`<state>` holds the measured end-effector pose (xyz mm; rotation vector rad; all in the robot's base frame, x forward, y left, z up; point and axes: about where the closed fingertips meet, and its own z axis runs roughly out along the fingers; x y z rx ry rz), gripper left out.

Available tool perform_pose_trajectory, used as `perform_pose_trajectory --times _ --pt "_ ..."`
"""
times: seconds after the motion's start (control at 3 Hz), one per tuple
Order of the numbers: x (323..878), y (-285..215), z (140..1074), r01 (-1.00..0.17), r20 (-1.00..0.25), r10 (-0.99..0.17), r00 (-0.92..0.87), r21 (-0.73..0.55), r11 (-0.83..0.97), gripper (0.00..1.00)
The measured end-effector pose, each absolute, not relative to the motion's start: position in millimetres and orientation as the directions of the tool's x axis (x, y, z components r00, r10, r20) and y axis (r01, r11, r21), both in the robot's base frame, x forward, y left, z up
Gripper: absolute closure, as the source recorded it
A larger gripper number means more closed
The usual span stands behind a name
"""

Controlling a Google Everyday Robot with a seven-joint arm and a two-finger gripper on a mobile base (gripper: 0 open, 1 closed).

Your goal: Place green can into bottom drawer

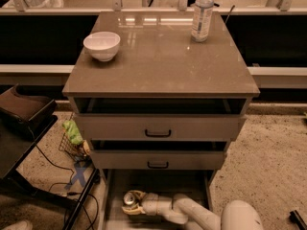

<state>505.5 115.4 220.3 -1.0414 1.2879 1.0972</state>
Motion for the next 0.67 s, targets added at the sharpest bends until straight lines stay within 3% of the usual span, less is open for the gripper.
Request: perform_pose_trajectory --times 0.33,0.67 --pt "506.1 118.6 204.7 -0.979 -0.999 -0.026 -0.044 0.038 0.201 1.0" --pt "505.8 120.2 204.7 -0.979 -0.999 -0.025 -0.045 0.039 0.201 0.82"
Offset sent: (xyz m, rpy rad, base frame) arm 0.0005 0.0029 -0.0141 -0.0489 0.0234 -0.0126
